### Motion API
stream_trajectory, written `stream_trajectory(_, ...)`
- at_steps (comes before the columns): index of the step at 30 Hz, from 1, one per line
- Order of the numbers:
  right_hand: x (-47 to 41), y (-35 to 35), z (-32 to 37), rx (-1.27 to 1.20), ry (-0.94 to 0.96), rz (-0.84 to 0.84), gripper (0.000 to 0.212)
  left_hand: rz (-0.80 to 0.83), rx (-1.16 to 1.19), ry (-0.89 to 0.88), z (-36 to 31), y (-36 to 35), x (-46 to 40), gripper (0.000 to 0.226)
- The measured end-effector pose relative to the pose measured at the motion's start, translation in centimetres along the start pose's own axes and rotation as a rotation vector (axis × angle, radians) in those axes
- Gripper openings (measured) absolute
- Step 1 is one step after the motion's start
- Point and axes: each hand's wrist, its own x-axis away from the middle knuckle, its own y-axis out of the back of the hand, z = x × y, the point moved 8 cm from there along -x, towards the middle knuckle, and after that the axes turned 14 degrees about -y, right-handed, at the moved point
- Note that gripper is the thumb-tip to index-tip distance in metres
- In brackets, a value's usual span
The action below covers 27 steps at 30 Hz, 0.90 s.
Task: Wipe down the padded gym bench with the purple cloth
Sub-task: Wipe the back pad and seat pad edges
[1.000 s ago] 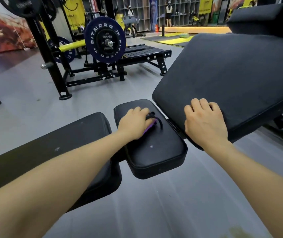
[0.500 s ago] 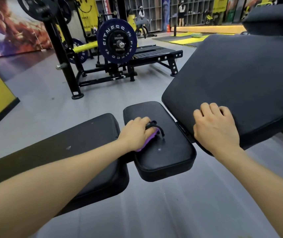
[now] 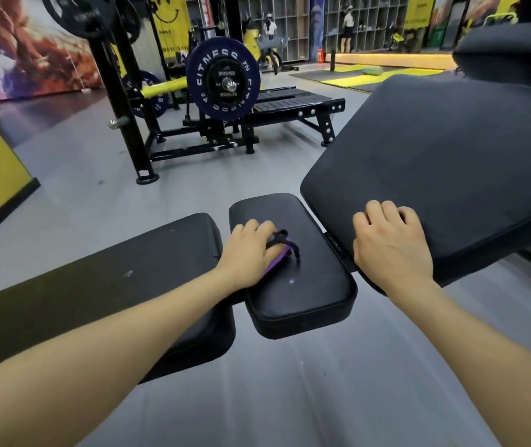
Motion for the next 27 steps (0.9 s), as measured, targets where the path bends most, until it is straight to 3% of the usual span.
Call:
stream_trajectory(2,0.0,0.0,0.1,-0.015,0.008,0.001,0.018,-0.011,-0.002,-0.012,-0.2,0.2,0.2,0.036)
stream_trajectory(6,0.1,0.0,0.2,-0.027,0.016,-0.010,0.017,0.016,-0.069,0.220,2.4,-0.1,-3.2,0.045)
stream_trajectory(9,-0.1,-0.1,0.1,-0.015,0.014,0.006,0.016,0.026,-0.114,0.266,2.5,-0.5,-3.9,0.046)
stream_trajectory(17,0.0,0.3,-0.1,-0.046,-0.001,0.028,0.016,0.078,-0.074,0.014,-5.5,0.6,3.4,0.038)
stream_trajectory(23,0.0,0.4,0.0,-0.034,-0.006,0.042,0.017,0.119,-0.117,0.138,-3.7,-0.4,-1.6,0.047)
stream_trajectory(27,-0.2,0.7,-0.2,-0.023,-0.042,0.010,0.016,0.122,-0.075,0.122,-3.8,-0.6,-3.0,0.046)
